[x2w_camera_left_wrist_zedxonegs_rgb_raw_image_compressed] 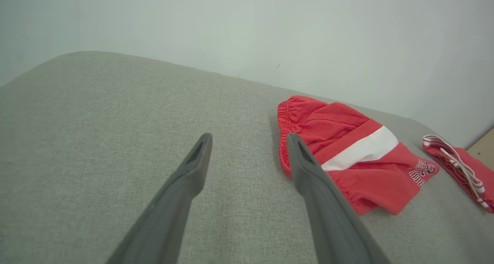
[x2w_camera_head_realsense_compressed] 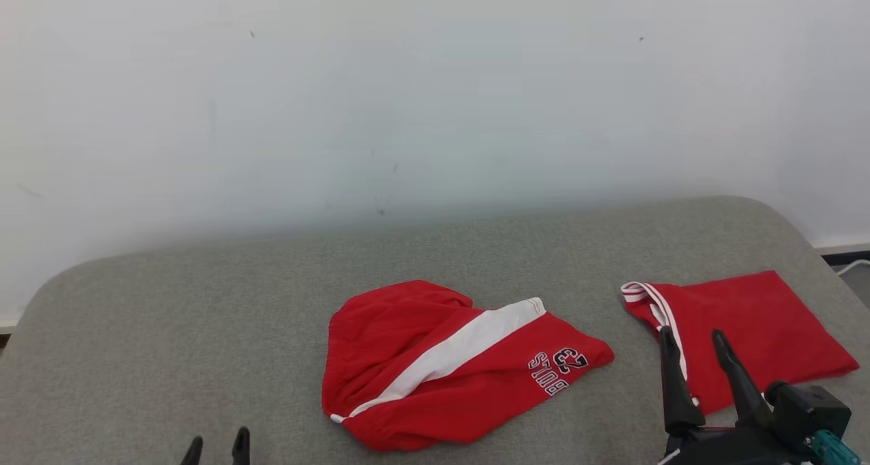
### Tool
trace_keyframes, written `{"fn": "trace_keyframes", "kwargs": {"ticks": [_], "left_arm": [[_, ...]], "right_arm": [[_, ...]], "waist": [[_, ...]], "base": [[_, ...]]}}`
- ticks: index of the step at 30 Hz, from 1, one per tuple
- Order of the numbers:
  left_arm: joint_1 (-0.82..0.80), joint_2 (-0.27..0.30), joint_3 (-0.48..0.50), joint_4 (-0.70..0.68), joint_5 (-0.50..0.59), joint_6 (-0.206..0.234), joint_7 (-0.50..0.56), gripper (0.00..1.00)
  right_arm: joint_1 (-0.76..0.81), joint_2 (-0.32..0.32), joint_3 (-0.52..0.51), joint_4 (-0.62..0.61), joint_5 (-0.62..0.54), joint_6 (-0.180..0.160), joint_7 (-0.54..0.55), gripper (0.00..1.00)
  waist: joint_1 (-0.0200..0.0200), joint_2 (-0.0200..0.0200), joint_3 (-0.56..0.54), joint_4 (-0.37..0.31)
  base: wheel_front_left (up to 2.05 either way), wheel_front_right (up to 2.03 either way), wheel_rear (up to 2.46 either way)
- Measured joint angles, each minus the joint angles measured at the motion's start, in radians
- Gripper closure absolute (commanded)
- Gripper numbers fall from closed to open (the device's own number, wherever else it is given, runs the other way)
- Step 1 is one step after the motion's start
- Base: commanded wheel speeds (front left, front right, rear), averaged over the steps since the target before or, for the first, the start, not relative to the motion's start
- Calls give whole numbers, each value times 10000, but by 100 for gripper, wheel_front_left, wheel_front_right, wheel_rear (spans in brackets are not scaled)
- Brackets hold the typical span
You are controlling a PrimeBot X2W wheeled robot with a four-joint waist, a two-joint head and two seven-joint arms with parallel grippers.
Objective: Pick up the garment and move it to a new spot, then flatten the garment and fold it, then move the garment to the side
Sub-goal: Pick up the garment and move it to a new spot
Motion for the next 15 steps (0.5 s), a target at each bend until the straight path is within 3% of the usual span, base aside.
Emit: {"fn": "trace_keyframes", "kwargs": {"ticks": [7, 15], "left_arm": [[998, -98, 608, -949, 19, 0, -10, 0], [1238, -128, 805, -1881, 869, 0, 422, 0]], "right_arm": [[170, 4, -207, 224, 176, -61, 21, 0], [-63, 4, -211, 468, 253, -59, 113, 0]], "waist": [[1, 0, 22, 295], [2, 0, 158, 357]], "base": [[0, 0, 0], [0, 0, 0]]}}
